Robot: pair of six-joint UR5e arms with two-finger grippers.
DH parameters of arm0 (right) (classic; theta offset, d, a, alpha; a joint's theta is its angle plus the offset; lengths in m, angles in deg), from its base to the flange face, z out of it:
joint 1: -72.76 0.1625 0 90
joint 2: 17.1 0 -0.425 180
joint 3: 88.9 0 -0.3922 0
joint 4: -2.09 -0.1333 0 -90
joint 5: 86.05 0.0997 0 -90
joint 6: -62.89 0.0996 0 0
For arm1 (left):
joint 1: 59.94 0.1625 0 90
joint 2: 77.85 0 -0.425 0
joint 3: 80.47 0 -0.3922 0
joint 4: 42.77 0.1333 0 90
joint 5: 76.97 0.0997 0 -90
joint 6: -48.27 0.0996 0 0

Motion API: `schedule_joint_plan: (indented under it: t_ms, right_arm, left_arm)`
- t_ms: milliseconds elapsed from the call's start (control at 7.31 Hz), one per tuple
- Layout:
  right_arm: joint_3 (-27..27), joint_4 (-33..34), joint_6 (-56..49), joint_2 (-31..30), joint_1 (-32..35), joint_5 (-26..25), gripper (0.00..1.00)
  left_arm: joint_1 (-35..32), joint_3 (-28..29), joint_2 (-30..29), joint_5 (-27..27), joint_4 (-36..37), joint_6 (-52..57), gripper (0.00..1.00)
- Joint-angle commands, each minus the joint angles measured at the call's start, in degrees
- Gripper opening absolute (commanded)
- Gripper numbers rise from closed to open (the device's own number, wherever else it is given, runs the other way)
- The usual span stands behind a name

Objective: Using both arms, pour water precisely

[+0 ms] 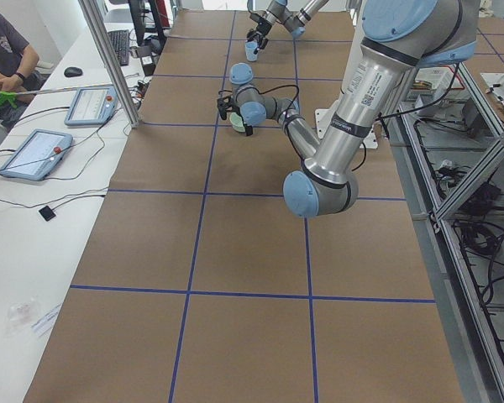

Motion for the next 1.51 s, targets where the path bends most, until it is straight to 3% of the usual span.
schedule_joint_plan:
  t_ms: [0,274,547,958,1095,1368]
  right_arm:
    - [0.2,0.0,0.1,0.0,0.0,0.2,0.77]
    - [-0.8,0.1,0.1,0.2,0.0,0.4,0.53]
    - [-1.9,1.7,0.3,3.6,0.0,0.4,0.5]
    - [-5.2,18.9,2.5,16.0,0.5,-1.0,0.5]
    - [-8.5,24.3,2.6,17.5,0.5,-1.0,0.5]
    - [-21.2,42.0,2.7,18.1,-2.0,-2.6,0.51]
  left_arm:
    - [-0.1,-0.1,0.0,0.0,0.0,0.0,1.0]
    - [-0.4,-0.1,0.0,0.0,0.0,0.0,1.0]
    - [-0.8,-1.3,0.2,-0.1,0.1,0.0,1.0]
    - [-3.3,-10.9,6.8,-0.6,-0.2,0.5,1.0]
    - [-2.9,-11.1,6.1,-0.2,0.0,0.1,1.0]
    - [-3.5,-10.4,6.4,-0.3,-0.1,2.3,1.0]
